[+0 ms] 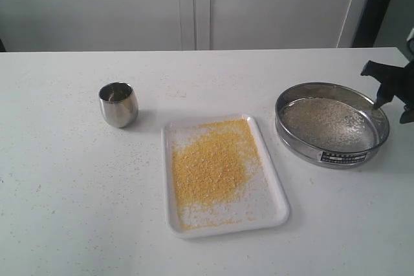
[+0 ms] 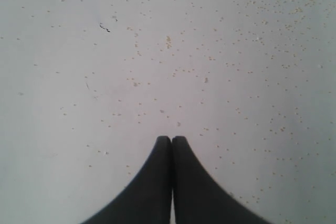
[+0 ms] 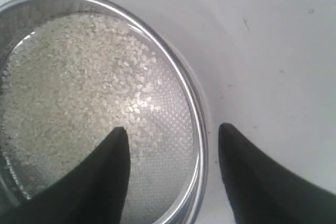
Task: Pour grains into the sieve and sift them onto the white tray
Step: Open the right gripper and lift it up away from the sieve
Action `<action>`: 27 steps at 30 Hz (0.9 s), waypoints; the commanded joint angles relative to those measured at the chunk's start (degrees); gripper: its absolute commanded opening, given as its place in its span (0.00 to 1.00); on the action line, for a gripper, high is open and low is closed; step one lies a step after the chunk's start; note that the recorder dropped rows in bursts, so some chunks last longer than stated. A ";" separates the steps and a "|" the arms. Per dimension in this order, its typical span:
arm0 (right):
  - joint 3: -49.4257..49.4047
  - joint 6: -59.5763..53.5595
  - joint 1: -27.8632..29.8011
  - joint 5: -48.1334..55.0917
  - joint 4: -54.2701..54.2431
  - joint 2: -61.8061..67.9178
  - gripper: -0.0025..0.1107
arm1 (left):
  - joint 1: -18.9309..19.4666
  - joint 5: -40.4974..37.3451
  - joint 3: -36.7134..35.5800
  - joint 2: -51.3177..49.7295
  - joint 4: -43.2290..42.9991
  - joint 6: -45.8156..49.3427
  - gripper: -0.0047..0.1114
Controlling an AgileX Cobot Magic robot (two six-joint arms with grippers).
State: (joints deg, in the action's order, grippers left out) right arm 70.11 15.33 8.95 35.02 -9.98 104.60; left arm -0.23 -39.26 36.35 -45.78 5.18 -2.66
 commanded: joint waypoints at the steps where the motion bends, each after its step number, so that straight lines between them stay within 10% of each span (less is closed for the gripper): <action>1: 0.12 -0.28 -1.04 1.30 -0.54 -2.58 0.45 | 0.10 -0.59 -0.40 0.46 0.55 -0.07 0.04; 27: 0.12 -13.05 -11.49 5.30 -0.68 -13.69 0.04 | 0.10 -0.59 -0.40 0.46 0.55 -0.07 0.04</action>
State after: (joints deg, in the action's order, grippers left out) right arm 70.11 4.76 -1.33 39.02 -10.63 92.13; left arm -0.23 -39.26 36.35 -45.78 5.18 -2.66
